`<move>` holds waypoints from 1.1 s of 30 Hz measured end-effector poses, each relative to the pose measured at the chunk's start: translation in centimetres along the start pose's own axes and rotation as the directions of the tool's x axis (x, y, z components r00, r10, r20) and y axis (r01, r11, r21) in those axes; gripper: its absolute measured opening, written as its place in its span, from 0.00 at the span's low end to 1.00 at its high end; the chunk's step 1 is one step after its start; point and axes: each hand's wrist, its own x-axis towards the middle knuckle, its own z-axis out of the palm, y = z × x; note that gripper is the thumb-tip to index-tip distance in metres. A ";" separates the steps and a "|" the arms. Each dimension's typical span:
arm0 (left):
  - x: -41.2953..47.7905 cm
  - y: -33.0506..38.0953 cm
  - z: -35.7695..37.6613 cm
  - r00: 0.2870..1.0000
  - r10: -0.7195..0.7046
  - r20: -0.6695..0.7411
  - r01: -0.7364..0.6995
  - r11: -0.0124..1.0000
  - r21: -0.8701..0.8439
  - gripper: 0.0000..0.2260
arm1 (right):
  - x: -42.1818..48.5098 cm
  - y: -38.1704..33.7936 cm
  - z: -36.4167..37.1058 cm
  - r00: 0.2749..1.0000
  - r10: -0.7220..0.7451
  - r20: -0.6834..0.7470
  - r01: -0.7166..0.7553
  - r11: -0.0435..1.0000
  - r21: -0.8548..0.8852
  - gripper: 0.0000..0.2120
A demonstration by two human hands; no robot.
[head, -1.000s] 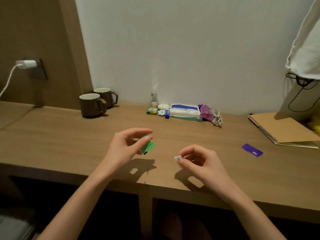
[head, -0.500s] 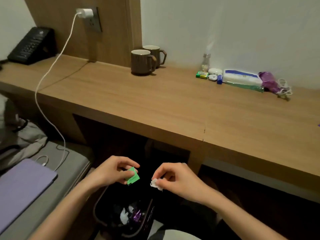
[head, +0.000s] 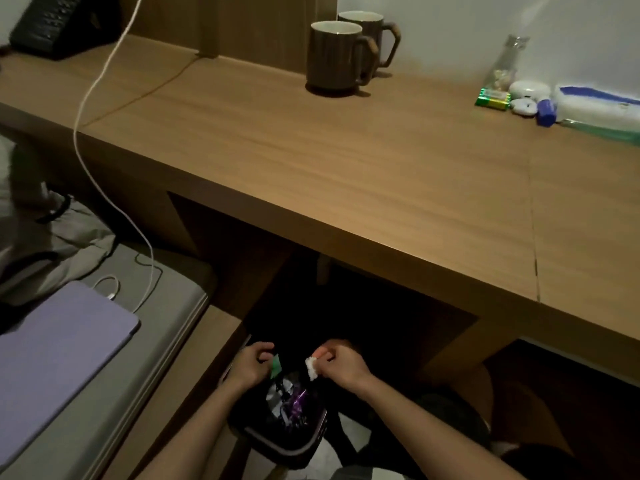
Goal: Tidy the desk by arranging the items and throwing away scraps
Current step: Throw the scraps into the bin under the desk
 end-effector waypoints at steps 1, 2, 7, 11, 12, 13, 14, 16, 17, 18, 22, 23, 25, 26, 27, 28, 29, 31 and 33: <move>0.1 0.0 0.2 0.999 -0.033 0.026 0.032 0.999 0.009 0.18 | 0.4 -0.1 0.5 1.000 0.013 0.006 -0.013 1.000 0.005 0.08; -0.1 0.2 0.4 0.996 -0.066 0.053 0.064 0.998 0.022 0.21 | 0.7 -0.2 1.0 1.000 0.022 0.020 -0.022 1.000 0.003 0.13; -1.0 2.0 0.4 1.000 0.002 0.017 -0.002 1.000 0.031 0.23 | 0.0 -1.0 0.8 0.998 -0.034 0.061 0.037 0.998 -0.058 0.21; -4.0 5.3 -1.0 0.976 0.207 -0.073 -0.205 0.978 0.037 0.19 | -4.1 -2.8 -3.1 0.962 -0.264 0.073 0.272 0.950 -0.151 0.18; -5.1 6.2 -1.5 0.960 0.266 -0.088 -0.264 0.964 0.038 0.18 | -5.6 -3.4 -4.2 0.944 -0.325 0.063 0.330 0.934 -0.137 0.17; -6.2 7.0 -1.9 0.939 0.327 -0.107 -0.325 0.945 0.037 0.17 | -7.3 -4.1 -5.4 0.923 -0.382 0.046 0.384 0.915 -0.122 0.16; -7.5 7.9 -2.4 0.911 0.391 -0.131 -0.388 0.921 0.044 0.16 | -9.1 -4.7 -6.5 0.899 -0.436 0.027 0.436 0.892 -0.116 0.16; -10.8 10.2 -3.0 0.838 0.517 -0.177 -0.509 0.856 0.089 0.14 | -13.0 -5.9 -8.8 0.843 -0.537 -0.018 0.532 0.839 -0.116 0.15; -12.6 11.6 -3.3 0.792 0.576 -0.202 -0.567 0.817 0.106 0.13 | -15.0 -6.6 -10.0 0.813 -0.580 -0.049 0.572 0.812 -0.114 0.14; -14.5 13.2 -3.5 0.743 0.630 -0.227 -0.622 0.774 0.114 0.13 | -16.9 -7.2 -11.1 0.783 -0.615 -0.087 0.606 0.788 -0.109 0.14; -20.6 19.5 -3.7 0.546 0.784 -0.297 -0.804 0.589 0.077 0.12 | -23.6 -8.9 -15.8 0.668 -0.678 -0.307 0.684 0.722 -0.106 0.13; -21.6 21.0 -3.5 0.491 0.812 -0.316 -0.837 0.540 0.085 0.12 | -24.9 -9.0 -16.9 0.631 -0.685 -0.365 0.695 0.708 -0.128 0.13; -22.8 23.9 -2.8 0.363 0.869 -0.336 -0.883 0.436 0.173 0.10 | -26.9 -8.7 -19.1 0.566 -0.681 -0.465 0.688 0.701 -0.187 0.12; -23.1 25.4 -2.3 0.304 0.896 -0.324 -0.891 0.388 0.235 0.10 | -27.6 -8.3 -20.1 0.541 -0.669 -0.509 0.675 0.707 -0.212 0.12; -23.3 26.8 -1.6 0.257 0.920 -0.297 -0.888 0.346 0.301 0.10 | -28.3 -7.7 -21.1 0.518 -0.653 -0.552 0.654 0.718 -0.237 0.13; -23.2 28.1 -0.7 0.222 0.940 -0.258 -0.876 0.309 0.371 0.11 | -28.8 -7.1 -22.2 0.492 -0.635 -0.596 0.626 0.734 -0.265 0.12; -22.9 29.3 0.2 0.203 0.956 -0.212 -0.856 0.278 0.436 0.12 | -29.4 -6.4 -23.2 0.463 -0.612 -0.642 0.595 0.751 -0.286 0.12; -22.2 31.6 2.2 0.227 0.967 -0.113 -0.814 0.252 0.523 0.16 | -30.4 -4.7 -25.3 0.403 -0.544 -0.735 0.542 0.790 -0.287 0.11; -21.2 33.1 4.1 0.292 0.956 -0.028 -0.777 0.254 0.576 0.21 | -31.2 -2.9 -27.4 0.353 -0.467 -0.811 0.472 0.837 -0.276 0.10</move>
